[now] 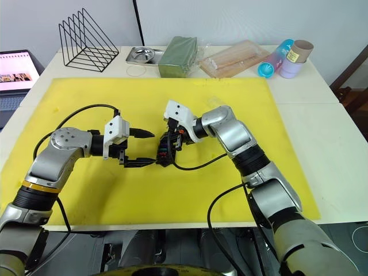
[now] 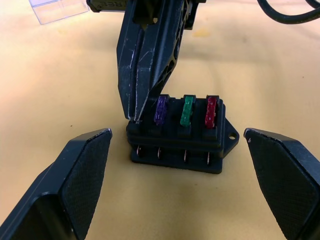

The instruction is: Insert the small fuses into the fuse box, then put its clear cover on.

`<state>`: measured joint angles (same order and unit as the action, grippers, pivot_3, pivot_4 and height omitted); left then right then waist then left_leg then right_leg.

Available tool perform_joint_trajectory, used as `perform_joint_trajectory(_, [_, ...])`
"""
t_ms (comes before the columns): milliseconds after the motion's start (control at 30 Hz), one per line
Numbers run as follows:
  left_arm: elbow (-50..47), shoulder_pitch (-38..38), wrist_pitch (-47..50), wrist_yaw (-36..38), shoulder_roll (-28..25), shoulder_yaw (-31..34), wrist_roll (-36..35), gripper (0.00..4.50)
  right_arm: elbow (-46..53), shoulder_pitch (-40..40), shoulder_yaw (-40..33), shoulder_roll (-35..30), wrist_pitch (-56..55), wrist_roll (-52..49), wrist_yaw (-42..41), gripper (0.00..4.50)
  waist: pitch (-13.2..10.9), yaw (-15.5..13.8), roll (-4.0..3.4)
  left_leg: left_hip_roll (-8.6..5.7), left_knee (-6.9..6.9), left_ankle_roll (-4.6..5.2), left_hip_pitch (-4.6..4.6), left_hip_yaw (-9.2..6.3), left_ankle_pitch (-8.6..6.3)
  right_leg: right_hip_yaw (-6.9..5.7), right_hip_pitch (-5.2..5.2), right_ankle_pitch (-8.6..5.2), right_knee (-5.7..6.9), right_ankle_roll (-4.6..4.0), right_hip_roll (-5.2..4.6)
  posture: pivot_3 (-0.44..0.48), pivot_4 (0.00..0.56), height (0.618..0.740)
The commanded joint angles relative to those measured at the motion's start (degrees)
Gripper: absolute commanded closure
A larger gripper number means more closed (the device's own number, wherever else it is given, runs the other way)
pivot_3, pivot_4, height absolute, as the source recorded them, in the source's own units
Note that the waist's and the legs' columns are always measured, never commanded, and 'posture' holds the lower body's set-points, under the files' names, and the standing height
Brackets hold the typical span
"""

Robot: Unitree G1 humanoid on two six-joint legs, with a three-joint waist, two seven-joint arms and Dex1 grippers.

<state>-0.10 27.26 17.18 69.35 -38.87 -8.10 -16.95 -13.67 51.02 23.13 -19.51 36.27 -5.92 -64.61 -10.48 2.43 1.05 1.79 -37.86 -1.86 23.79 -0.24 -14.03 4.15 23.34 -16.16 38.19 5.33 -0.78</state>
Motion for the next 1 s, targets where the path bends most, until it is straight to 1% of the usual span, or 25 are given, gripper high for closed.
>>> perform_joint_trajectory(33, [-1.7, -0.2, -0.1, -0.2, -0.6, 1.7, -1.0, 0.00, 1.0, -1.6, -0.8, 0.0, 0.4, -1.3, -0.3, 4.45, 0.0, 0.0, 0.00, 0.00, 0.00, 0.00, 0.00, 0.00, 0.00, 0.00, 0.00, 0.00, 0.00, 0.00, 0.00, 0.000, 0.150, 0.740])
perform_joint_trajectory(267, [-2.3, -0.6, -0.1, 0.2, -1.3, 2.2, -1.4, 0.00, 5.0, -0.2, -6.1, -1.0, 3.8, -5.1, 0.7, 4.45, 0.0, 0.0, -0.01, 0.01, 0.00, 0.00, 0.09, 0.00, 0.00, 0.01, 0.09, 0.00, 0.01, 0.00, 0.00, 0.000, 0.150, 0.740])
perform_joint_trajectory(367, [-2.5, -0.9, -0.1, 0.4, -1.6, 2.6, -1.6, 0.00, 8.9, 0.1, -9.2, -2.4, 7.4, -8.6, 0.4, 4.45, 0.0, -0.1, -0.01, 0.01, 0.00, 0.00, 0.17, 0.00, 0.00, 0.00, 0.14, 0.00, 0.00, 0.00, -0.01, 0.000, 0.150, 0.740])
perform_joint_trajectory(467, [-3.1, -1.4, 0.1, 0.8, -2.3, 3.2, -2.1, 0.00, 14.3, -0.7, -11.5, -5.1, 10.8, -11.3, 0.3, 4.45, -0.1, -0.1, -0.02, 0.02, -0.01, 0.00, 0.25, -0.02, 0.00, 0.00, 0.21, 0.00, -0.01, 0.00, -0.03, 0.000, 0.150, 0.740])
perform_joint_trajectory(567, [-4.1, -2.2, 0.2, 0.9, -3.2, 4.2, -3.0, 0.00, 21.9, -3.9, -12.9, -9.6, 11.4, -12.7, 0.4, 4.45, -0.1, -0.1, -0.01, 0.04, -0.01, 0.00, 0.28, -0.04, 0.00, 0.00, 0.23, 0.00, -0.02, 0.00, -0.04, 0.000, 0.150, 0.740])
perform_joint_trajectory(700, [-6.9, -3.9, 4.5, 0.3, -5.1, 6.7, -5.8, 0.00, 31.4, -11.5, -16.2, -16.2, 11.4, -13.6, 2.4, 4.45, -0.1, -0.2, 0.00, 0.03, -0.01, 0.00, 0.30, -0.05, 0.00, -0.02, 0.21, 0.00, -0.06, 0.01, -0.06, 0.000, 0.150, 0.740])
perform_joint_trajectory(767, [-8.4, -4.8, 7.6, -0.3, -6.5, 8.1, -7.3, 0.00, 35.5, -16.3, -19.0, -19.3, 12.2, -14.7, 3.6, 4.45, -0.1, -0.1, 0.01, 0.03, -0.01, 0.00, 0.30, -0.03, 0.00, 0.00, 0.22, 0.00, -0.06, 0.01, -0.08, 0.000, 0.150, 0.740])
perform_joint_trajectory(800, [-9.1, -5.2, 8.8, -0.5, -7.1, 8.6, -7.8, 0.00, 37.0, -18.3, -20.3, -20.6, 12.5, -15.2, 4.2, 4.04, -0.1, -0.1, 0.02, 0.03, -0.01, 0.00, 0.30, -0.03, 0.00, -0.01, 0.22, 0.00, -0.06, 0.01, -0.08, 0.000, 0.150, 0.740])
perform_joint_trajectory(833, [-9.7, -5.8, 9.8, -0.7, -7.7, 9.2, -8.2, 0.00, 38.4, -20.2, -21.6, -21.8, 13.0, -15.7, 4.8, 3.83, -0.1, -0.1, 0.02, 0.03, -0.01, 0.00, 0.30, -0.03, 0.00, -0.01, 0.22, -0.01, -0.06, 0.01, -0.07, 0.000, 0.150, 0.740])
perform_joint_trajectory(867, [-10.3, -6.4, 10.6, -0.8, -8.4, 9.7, -8.5, 0.00, 39.6, -21.9, -22.7, -22.8, 13.4, -16.2, 5.3, 3.52, -0.1, -0.1, 0.02, 0.03, 0.00, 0.00, 0.30, -0.03, 0.00, 0.00, 0.22, -0.01, -0.06, 0.01, -0.07, 0.000, 0.150, 0.740])
perform_joint_trajectory(1000, [-11.6, -8.4, 12.6, -1.3, -10.8, 11.7, -9.3, 0.00, 42.9, -27.5, -27.5, -26.5, 14.5, -18.1, 7.2, 2.01, -0.1, -0.1, 0.04, 0.03, 0.00, 0.00, 0.29, -0.03, 0.00, 0.00, 0.22, -0.01, -0.06, 0.01, -0.05, 0.000, 0.150, 0.740])
